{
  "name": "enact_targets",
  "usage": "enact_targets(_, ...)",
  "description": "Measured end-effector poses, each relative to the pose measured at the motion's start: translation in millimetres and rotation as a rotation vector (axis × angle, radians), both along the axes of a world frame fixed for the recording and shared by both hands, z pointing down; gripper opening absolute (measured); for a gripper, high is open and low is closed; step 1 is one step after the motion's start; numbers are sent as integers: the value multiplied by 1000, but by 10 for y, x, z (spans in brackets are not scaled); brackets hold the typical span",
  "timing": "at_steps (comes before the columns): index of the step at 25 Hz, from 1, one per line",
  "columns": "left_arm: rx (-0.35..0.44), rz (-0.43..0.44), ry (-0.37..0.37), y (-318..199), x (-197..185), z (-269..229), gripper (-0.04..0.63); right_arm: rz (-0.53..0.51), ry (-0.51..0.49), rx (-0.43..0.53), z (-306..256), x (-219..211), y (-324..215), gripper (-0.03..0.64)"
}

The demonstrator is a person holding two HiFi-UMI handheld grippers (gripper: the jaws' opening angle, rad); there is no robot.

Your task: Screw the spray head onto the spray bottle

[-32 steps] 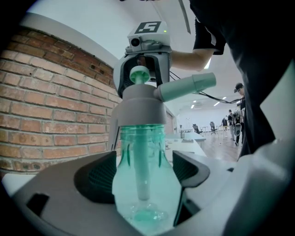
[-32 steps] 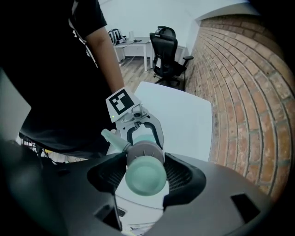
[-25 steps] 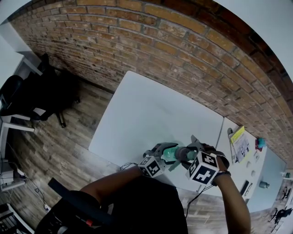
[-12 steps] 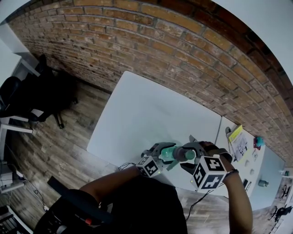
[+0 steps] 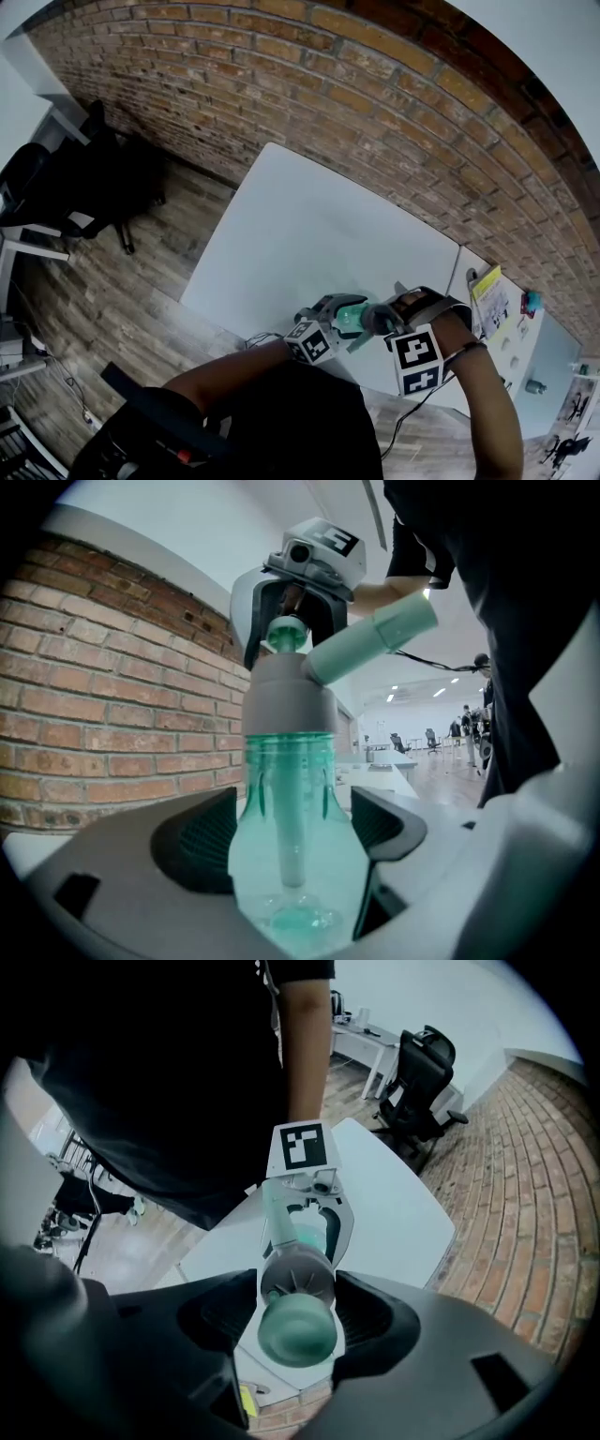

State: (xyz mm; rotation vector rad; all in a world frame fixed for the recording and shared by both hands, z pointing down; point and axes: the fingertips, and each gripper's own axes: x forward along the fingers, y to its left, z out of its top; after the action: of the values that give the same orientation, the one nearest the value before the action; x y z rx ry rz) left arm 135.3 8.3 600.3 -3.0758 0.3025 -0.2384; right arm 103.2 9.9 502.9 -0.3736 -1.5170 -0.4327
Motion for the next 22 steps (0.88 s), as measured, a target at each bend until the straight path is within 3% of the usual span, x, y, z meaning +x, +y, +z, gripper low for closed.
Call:
enact_targets(4, 2, -6, 0, -1, -21, -18, 362, -41, 23, 17, 80, -10, -5, 261)
enact_targets(9, -5, -1, 2, 9, -26, 10, 362, 12, 4, 11, 87, -32, -7, 261)
enact_targets(22, -6, -2, 0, 15, -35, -12, 362, 534, -131, -86, 81, -57, -59, 261)
